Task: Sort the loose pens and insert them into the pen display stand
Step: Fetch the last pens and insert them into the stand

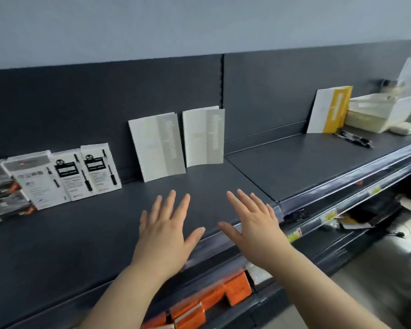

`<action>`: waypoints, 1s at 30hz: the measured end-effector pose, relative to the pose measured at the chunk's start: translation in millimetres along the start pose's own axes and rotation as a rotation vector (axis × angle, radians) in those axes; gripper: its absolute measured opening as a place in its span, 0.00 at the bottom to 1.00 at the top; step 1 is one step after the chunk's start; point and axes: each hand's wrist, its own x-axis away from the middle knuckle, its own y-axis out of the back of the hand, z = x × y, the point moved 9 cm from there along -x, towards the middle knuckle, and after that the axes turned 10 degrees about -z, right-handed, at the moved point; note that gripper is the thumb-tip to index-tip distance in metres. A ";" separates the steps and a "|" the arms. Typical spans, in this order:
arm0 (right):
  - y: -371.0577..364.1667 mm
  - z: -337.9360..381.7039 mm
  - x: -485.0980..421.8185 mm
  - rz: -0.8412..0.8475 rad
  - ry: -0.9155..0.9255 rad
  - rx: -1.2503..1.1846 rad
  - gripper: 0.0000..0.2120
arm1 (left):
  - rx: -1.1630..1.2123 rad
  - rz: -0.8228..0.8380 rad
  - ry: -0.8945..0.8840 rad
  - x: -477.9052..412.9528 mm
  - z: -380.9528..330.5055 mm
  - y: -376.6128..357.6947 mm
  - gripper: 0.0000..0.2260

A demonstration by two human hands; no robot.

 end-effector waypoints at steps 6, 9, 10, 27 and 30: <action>10.9 -101.2 -55.7 0.017 -0.078 0.072 0.33 | 0.046 0.026 -0.043 -80.7 -76.3 -48.2 0.34; 15.9 -154.0 -91.0 0.026 -0.117 0.110 0.33 | 0.093 0.034 -0.068 -128.4 -117.2 -74.4 0.34; 18.4 -171.4 -102.8 0.035 -0.128 0.126 0.33 | 0.103 0.043 -0.078 -144.1 -131.2 -82.4 0.34; 66.5 -455.0 -249.8 0.005 -0.252 0.166 0.34 | 0.068 0.234 -0.157 -306.2 -346.2 -202.3 0.33; 74.9 -511.4 -277.2 0.012 -0.232 0.163 0.33 | 0.075 0.265 -0.115 -327.2 -389.7 -227.1 0.33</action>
